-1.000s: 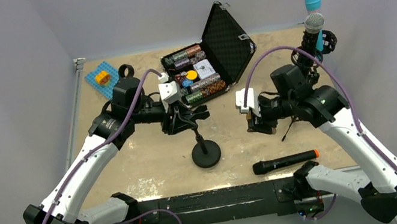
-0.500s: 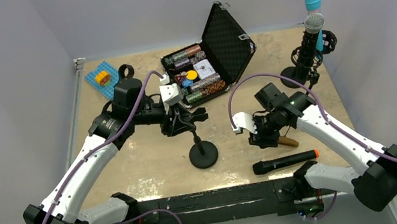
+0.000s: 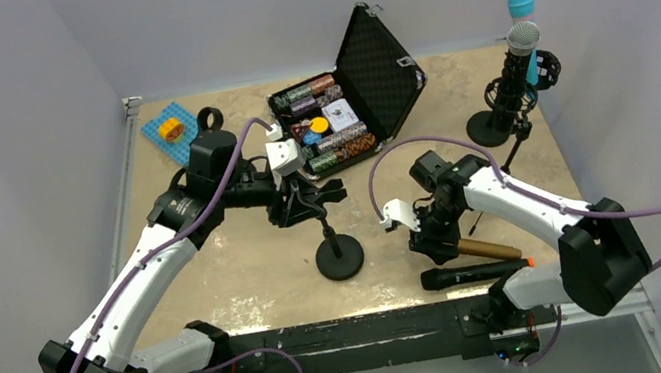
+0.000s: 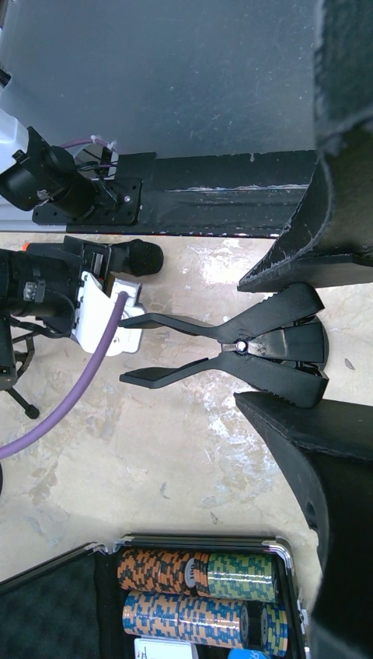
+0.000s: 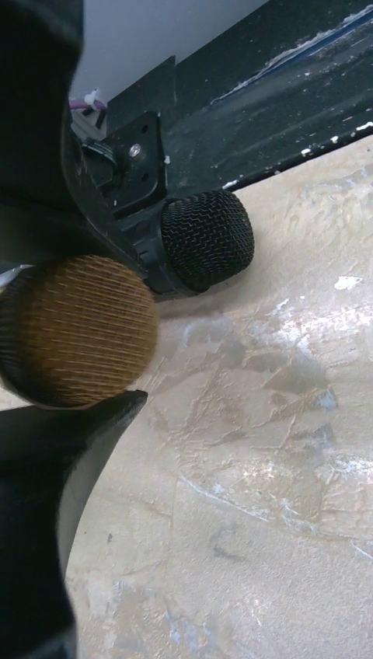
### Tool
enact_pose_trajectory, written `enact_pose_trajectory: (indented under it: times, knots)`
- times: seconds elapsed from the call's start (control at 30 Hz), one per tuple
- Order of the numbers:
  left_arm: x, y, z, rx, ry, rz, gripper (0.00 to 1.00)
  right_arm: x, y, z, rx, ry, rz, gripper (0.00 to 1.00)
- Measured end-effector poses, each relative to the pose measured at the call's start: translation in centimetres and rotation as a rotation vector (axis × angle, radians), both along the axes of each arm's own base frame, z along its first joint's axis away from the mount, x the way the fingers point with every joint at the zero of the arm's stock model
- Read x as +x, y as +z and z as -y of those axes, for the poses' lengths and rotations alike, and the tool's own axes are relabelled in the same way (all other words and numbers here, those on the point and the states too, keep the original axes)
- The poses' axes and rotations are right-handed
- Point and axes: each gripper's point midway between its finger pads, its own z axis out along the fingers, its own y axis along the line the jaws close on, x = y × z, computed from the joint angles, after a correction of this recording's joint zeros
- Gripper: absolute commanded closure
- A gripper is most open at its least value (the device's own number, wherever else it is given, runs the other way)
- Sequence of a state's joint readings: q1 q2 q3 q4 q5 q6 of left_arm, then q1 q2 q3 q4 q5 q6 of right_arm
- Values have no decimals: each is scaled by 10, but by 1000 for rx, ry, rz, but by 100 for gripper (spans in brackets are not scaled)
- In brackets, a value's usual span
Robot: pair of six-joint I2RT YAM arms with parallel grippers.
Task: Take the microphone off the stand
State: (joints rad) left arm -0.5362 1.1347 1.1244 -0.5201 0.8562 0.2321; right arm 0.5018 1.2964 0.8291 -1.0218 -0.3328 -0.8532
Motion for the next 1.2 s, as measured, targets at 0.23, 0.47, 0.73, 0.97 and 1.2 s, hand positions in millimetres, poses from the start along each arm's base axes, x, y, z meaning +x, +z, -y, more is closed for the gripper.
enact_pose_trajectory:
  times: [0.23, 0.47, 0.73, 0.97, 1.2]
  knots:
    - [0, 0, 0, -1, 1, -2, 46, 2, -4, -5, 0, -65, -29, 22]
    - [2, 1, 2, -13, 4, 2, 39, 6, 8, -11, 26, -95, -19, 21]
    - [1, 13, 8, -66, -9, -7, 25, 33, 113, -48, 282, -112, 185, 3]
    - [2, 30, 9, -90, -1, -1, 19, 41, 220, -88, 546, -108, 275, 1]
    - [11, 96, -10, -97, 109, 173, 17, 40, 274, -147, 661, -54, 254, 1]
